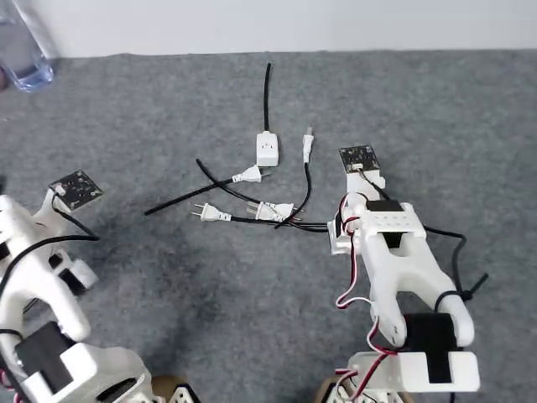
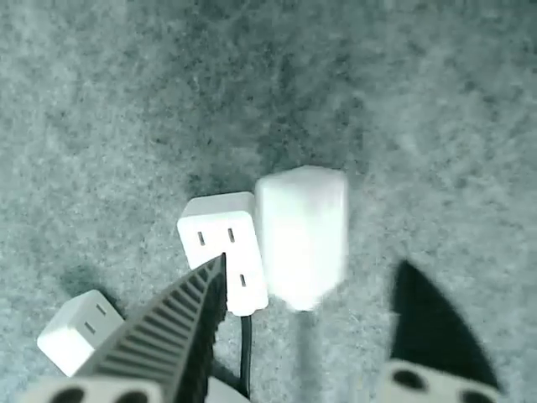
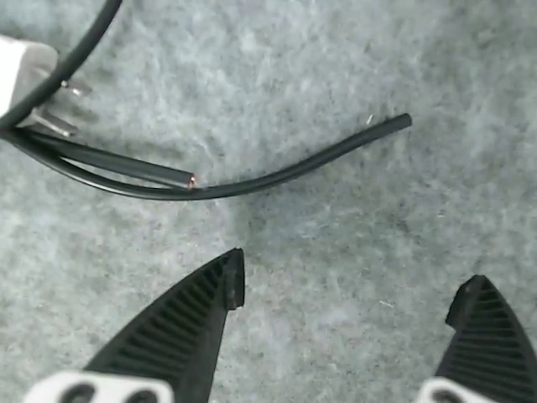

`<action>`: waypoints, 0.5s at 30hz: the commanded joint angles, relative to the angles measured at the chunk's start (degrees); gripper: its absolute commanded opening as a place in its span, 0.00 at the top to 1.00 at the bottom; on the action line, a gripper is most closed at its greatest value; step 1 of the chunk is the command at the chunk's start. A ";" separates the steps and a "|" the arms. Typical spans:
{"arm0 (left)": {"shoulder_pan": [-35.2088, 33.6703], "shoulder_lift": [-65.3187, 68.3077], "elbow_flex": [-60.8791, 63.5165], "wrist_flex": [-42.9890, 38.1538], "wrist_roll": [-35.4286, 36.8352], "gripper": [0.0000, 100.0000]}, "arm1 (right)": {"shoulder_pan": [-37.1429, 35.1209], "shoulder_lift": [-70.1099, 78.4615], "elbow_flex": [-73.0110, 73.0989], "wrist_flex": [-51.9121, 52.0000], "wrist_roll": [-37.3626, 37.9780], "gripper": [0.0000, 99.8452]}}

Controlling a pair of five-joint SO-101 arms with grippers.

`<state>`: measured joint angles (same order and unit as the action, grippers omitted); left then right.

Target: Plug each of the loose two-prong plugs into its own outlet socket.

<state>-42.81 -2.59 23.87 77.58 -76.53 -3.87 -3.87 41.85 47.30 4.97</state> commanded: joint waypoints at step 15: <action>25.93 -5.36 -10.59 -15.56 36.40 0.65 | -0.92 -0.13 -1.49 -0.92 2.81 0.62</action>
<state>-25.41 -5.58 15.52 69.76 -54.73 -4.48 -3.87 41.85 47.30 6.99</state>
